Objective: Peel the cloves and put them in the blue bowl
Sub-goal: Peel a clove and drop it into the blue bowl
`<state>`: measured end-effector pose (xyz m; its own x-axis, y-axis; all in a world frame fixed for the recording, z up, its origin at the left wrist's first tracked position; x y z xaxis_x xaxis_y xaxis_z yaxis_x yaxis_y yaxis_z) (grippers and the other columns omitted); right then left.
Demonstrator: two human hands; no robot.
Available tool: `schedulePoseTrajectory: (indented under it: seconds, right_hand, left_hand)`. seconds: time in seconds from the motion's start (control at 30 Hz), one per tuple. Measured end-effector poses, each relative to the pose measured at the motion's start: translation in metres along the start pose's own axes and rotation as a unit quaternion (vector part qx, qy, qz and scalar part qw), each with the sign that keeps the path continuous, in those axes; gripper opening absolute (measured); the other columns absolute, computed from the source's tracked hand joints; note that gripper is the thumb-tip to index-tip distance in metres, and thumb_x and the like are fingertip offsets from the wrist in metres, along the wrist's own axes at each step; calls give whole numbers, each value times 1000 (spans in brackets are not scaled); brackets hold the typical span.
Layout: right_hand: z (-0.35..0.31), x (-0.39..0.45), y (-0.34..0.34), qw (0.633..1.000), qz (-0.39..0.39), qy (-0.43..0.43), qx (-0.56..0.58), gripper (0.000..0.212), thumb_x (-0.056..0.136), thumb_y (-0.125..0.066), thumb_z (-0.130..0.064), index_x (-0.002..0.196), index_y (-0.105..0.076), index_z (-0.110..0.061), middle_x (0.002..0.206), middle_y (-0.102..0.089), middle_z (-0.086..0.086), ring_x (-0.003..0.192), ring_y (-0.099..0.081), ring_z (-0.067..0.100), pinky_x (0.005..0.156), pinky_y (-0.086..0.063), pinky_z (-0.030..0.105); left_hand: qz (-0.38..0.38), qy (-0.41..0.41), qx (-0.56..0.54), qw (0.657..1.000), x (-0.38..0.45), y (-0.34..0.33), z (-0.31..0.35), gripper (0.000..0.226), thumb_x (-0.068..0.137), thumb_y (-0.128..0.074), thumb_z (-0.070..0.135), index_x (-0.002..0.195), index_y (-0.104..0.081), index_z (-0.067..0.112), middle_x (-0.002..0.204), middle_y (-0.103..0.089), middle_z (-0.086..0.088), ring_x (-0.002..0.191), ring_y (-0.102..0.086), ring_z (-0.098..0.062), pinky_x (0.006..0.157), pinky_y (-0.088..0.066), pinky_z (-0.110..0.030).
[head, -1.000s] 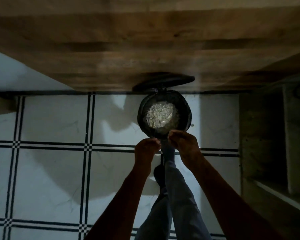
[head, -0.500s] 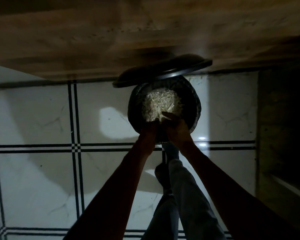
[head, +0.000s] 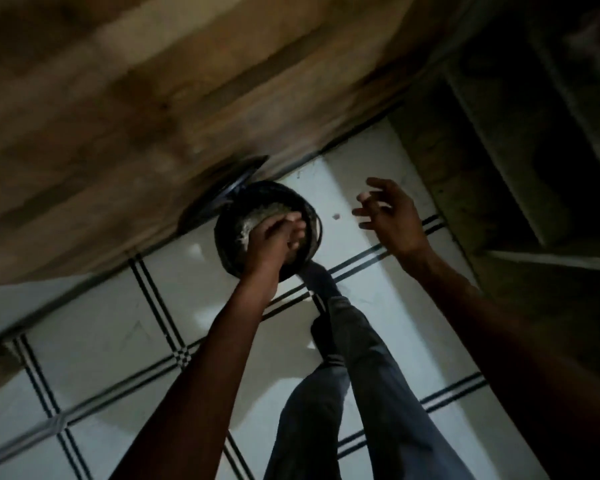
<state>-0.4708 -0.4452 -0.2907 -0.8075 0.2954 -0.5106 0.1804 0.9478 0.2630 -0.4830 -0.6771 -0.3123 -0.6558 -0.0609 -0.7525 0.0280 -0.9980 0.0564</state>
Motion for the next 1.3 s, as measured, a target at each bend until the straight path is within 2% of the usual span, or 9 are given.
schedulePoseTrajectory:
  seconds: [0.13,0.27,0.47,0.63,0.77,0.87,0.97,1.17,1.3]
  right_hand:
    - [-74,-103,150,992,103,62,27,40,109,-53,-32,147,-48,-19,124,-67,3,99,-73,10,83,-63,32]
    - [-104,-224,292,963,244,96,69,35,108,-55,-25,142,-54,-18,115,-71,0,93,-72,6,76,-60,23]
    - [-53,-361,445,893,418,74,150,29,105,-61,-23,134,-60,-22,106,-74,5,94,-75,15,80,-63,40]
    - [37,-463,554,831,507,44,224,25,104,-62,-16,129,-63,-15,104,-75,7,88,-77,18,75,-64,37]
    - [119,-514,628,819,536,-20,204,16,102,-64,-16,117,-68,-19,99,-76,4,82,-76,13,72,-65,41]
    - [173,-535,685,820,545,-67,161,14,101,-65,-17,112,-72,-21,93,-76,2,82,-76,17,69,-65,45]
    - [204,-533,739,832,537,-87,109,21,100,-63,-16,116,-75,-18,96,-77,2,87,-75,19,79,-64,44]
    - [202,-484,815,864,500,-52,-33,30,98,-67,-11,128,-73,-9,120,-64,11,102,-66,22,96,-55,35]
    - [198,-447,820,885,439,-39,-151,24,94,-73,-9,117,-77,-7,114,-61,13,100,-63,29,84,-54,34]
  left_hand:
    - [-112,-120,89,982,-107,-108,75,11,102,-65,19,103,-74,14,81,-72,5,73,-65,-5,66,-48,-18]
    - [-253,-193,152,936,-232,-240,112,6,100,-67,22,99,-73,20,80,-73,8,76,-65,-4,68,-50,-18]
    - [-402,-252,237,847,-392,-416,85,6,101,-65,13,99,-71,13,76,-71,5,65,-63,2,58,-46,-13]
    - [-491,-272,312,766,-498,-553,-1,9,101,-66,13,92,-70,14,78,-72,-3,64,-66,-3,60,-49,-17]
    - [-486,-288,373,736,-541,-628,-69,11,100,-67,14,90,-69,17,76,-72,1,69,-68,-9,65,-53,-26]
    - [-462,-314,430,709,-552,-676,-105,7,98,-68,13,94,-71,18,87,-73,-3,84,-69,-20,76,-56,-33]
    - [-419,-358,481,681,-554,-713,-118,10,96,-71,18,106,-73,16,98,-73,-3,92,-69,-21,82,-55,-35]
    - [-379,-419,532,631,-558,-753,-124,28,92,-71,11,119,-69,9,101,-69,-4,91,-65,-21,79,-45,-25]
    - [-383,-425,534,622,-555,-762,-127,33,88,-76,14,119,-65,12,98,-65,-5,83,-63,-21,75,-54,-31]
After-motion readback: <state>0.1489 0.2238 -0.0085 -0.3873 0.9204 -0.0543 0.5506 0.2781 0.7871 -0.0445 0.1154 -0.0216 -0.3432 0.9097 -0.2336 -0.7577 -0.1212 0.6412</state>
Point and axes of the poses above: each hand's wrist, its own x-axis towards the middle knuckle, its own y-axis out of the back of the hand, z = x × y, the point moved 9 cm from there along x, towards the middle knuckle
